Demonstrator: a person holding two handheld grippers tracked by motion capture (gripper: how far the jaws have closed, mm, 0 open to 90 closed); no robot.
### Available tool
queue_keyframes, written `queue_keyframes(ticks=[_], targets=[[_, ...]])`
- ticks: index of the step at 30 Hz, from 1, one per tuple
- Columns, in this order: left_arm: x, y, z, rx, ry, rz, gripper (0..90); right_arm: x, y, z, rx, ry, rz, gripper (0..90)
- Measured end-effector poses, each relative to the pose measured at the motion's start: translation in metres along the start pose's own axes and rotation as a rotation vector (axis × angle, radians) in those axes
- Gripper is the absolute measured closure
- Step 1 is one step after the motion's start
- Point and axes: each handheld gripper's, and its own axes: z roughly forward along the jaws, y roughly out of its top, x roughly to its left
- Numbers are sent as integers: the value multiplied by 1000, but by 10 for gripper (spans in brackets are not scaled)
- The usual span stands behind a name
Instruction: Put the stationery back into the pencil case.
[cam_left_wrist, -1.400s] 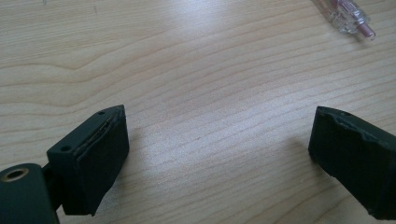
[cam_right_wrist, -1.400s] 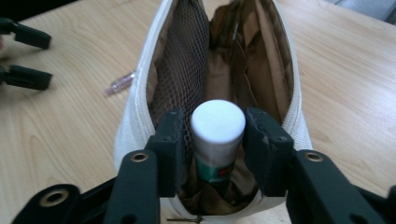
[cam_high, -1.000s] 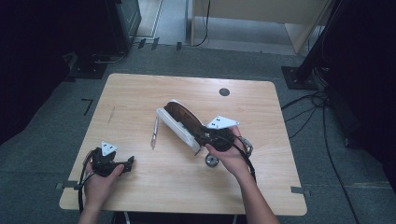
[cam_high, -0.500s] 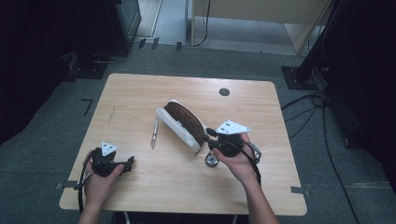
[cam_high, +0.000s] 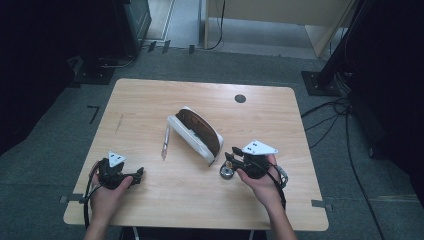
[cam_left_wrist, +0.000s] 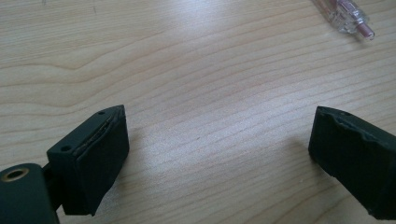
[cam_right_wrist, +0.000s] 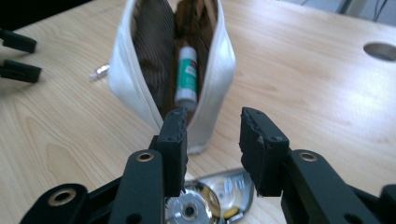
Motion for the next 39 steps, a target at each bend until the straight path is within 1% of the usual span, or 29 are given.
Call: queue_keyframes(ticks=[5, 8, 10, 12, 16, 19, 21, 22, 24, 28, 30, 31, 33, 36, 39], targets=[[-1, 0, 0, -1, 1, -1, 53, -2, -13, 3, 17, -17, 19, 594], [-2, 0, -1, -4, 0, 1, 72, -2, -19, 4, 23, -17, 30, 588], [-4, 2, -2, -11, 16, -4, 153, -3, -23, 4, 23, -23, 38, 587], [-9, 5, -1, -25, -5, -19, 155, -6, -27, 4, 26, -23, 50, 587], [-26, 14, 2, -40, -44, -2, 155, -11, -33, 1, 26, -35, 65, 585], [-38, 20, 6, -39, -45, 19, 156, -14, -36, -2, 19, -36, 80, 585], [-44, 24, 10, -36, -27, 20, 178, -16, -38, -4, 19, -37, 85, 585], [-47, 26, 13, -34, -11, 21, 201, -17, -39, -5, 18, -38, 88, 584], [-50, 29, 15, -31, -7, 18, 237, -18, -41, -6, 16, -34, 96, 583], [-55, 37, 23, -27, -27, 14, 243, -20, -44, -6, 22, -29, 98, 580], [-59, 41, 28, -19, -20, 18, 251, -19, -45, -6, 27, -27, 101, 579], [-61, 43, 30, -19, -13, 18, 268, -19, -45, -6, 28, -25, 104, 579], [-63, 46, 33, -17, -16, 13, 310, -18, -45, -6, 26, -25, 103, 578], [-66, 50, 38, -4, -27, 20, 361, -18, -45, -7, 25, -23, 102, 579], [-68, 53, 41, 0, -63, 16, 390, -19, -45, -7, 22, -21, 101, 578]])
